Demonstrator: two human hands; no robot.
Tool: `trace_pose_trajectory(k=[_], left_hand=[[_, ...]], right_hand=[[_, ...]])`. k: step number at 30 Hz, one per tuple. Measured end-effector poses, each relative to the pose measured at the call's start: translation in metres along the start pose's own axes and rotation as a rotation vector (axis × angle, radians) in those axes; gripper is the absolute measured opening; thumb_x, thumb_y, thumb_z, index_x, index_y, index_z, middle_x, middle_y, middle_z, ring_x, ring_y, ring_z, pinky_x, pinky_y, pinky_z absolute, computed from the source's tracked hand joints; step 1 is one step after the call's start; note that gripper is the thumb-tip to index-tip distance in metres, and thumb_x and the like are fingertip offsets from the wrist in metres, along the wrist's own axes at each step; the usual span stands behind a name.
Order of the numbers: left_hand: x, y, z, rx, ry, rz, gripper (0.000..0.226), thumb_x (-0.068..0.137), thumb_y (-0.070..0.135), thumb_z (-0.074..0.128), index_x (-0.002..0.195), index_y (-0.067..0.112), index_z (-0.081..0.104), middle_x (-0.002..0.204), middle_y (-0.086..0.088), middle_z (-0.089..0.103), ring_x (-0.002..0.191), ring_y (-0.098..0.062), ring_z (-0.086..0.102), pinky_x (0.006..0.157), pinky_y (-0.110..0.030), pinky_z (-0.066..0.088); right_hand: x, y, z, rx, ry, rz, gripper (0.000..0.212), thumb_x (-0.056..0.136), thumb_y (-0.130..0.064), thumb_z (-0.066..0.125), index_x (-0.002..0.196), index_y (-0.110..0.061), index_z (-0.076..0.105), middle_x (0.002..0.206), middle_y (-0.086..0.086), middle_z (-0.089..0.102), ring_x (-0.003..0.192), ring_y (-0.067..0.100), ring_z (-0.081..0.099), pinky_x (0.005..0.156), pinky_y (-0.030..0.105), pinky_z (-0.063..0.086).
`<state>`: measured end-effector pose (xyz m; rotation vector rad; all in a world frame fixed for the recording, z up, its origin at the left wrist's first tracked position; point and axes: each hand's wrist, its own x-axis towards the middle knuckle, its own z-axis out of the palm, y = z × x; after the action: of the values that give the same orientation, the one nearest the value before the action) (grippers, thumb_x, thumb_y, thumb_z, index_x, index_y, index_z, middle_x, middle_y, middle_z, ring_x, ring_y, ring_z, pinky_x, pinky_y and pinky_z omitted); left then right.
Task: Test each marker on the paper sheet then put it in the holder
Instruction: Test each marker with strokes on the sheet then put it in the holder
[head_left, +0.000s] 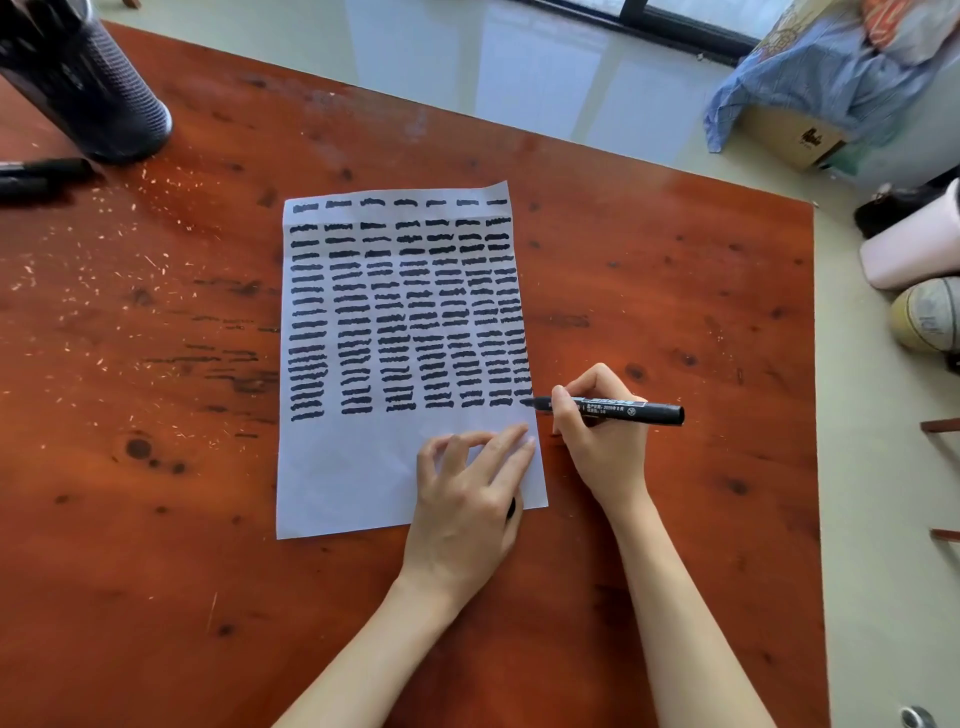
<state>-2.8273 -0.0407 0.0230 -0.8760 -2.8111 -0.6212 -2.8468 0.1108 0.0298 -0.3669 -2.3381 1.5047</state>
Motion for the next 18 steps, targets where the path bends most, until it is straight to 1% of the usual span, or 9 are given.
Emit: trace_pose_trajectory(k=[6,11,18], left_hand=[[0.0002,0.0001,-0.0004,-0.013,-0.016,-0.007,0.038,0.08,0.018,0.049,0.116,0.019,0.063,0.123,0.004,0.062,0.103,-0.017,0.045,0.09,-0.038,0.032],[0.0003,0.0002,-0.001,-0.023,-0.025,-0.01,0.038,0.081,0.018,0.048,0.116,0.019,0.063,0.123,0.005,0.062,0.104,-0.017,0.045,0.09,-0.038,0.032],[0.0003,0.0,-0.0008,-0.025,-0.032,-0.015,0.039,0.081,0.019,0.048,0.117,0.019,0.062,0.124,0.005,0.061,0.104,-0.017,0.045,0.091,-0.038,0.032]], right_hand=[[0.0,0.0008,0.0005,-0.045,-0.01,-0.032,0.021,0.081,-0.032,0.055,0.064,-0.028,0.043,0.049,-0.001,0.053,0.043,0.014,0.049,0.045,0.024,0.038],[-0.0004,0.0041,0.0016,-0.093,-0.017,-0.06,0.023,0.08,-0.032,0.055,0.064,-0.017,0.047,0.049,-0.013,0.047,0.043,0.002,0.044,0.045,0.012,0.032],[-0.0003,0.0038,0.0021,-0.095,-0.012,-0.065,0.024,0.08,-0.029,0.055,0.063,-0.014,0.047,0.049,-0.013,0.044,0.044,0.0,0.042,0.046,0.008,0.029]])
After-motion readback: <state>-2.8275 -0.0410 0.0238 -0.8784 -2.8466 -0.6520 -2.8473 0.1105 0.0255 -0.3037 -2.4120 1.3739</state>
